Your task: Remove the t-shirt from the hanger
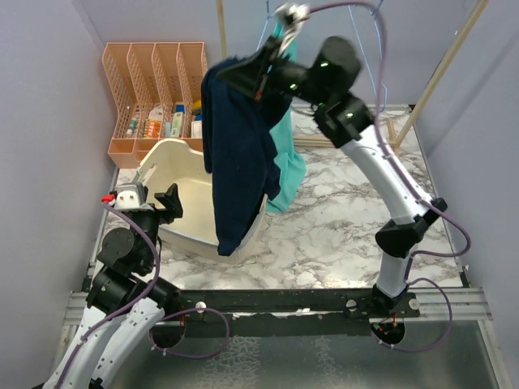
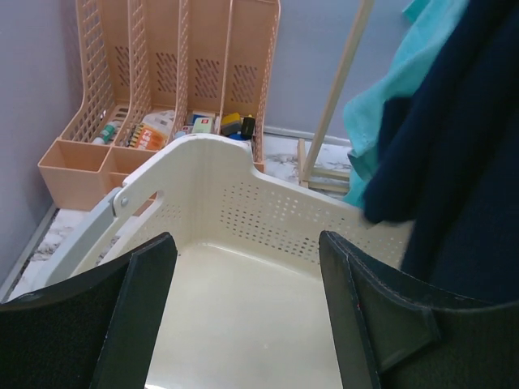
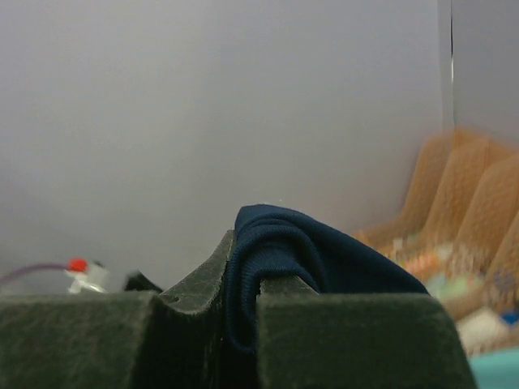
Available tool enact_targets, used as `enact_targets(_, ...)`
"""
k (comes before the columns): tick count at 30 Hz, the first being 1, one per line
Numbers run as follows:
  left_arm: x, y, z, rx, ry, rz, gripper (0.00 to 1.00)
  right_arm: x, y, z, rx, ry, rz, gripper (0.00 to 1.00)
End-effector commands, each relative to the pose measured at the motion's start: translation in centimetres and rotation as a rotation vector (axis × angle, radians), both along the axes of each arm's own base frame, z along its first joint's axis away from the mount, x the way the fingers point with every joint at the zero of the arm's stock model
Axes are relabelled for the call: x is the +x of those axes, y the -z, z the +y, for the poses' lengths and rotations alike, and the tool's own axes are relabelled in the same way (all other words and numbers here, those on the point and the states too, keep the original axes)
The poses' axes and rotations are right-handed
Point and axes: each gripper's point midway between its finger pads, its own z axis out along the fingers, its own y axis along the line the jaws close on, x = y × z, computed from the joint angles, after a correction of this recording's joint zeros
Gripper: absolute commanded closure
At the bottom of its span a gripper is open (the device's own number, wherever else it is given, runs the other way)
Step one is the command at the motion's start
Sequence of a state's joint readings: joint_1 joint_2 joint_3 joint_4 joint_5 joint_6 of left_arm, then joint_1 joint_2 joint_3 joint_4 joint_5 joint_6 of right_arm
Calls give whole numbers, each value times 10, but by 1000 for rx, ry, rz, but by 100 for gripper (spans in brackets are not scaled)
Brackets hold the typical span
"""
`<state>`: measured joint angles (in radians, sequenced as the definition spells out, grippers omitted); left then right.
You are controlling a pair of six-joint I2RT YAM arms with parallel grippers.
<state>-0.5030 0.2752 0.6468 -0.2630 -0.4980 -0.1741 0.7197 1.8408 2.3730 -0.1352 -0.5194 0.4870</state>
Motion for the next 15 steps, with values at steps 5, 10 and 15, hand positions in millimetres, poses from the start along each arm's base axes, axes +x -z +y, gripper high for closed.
enact_targets(5, -2, -4, 3, -12, -6, -32, 26, 5, 252, 61, -640, -29, 349, 96)
enact_targets(10, 0, -2, 2, -7, -4, -21, 25, -9, 293, 37, -777, -4, 401, 62)
enact_targets(15, 8, 4, -19, 24, 86, 1, 22, -25, 281, 1, -781, 66, 372, 34)
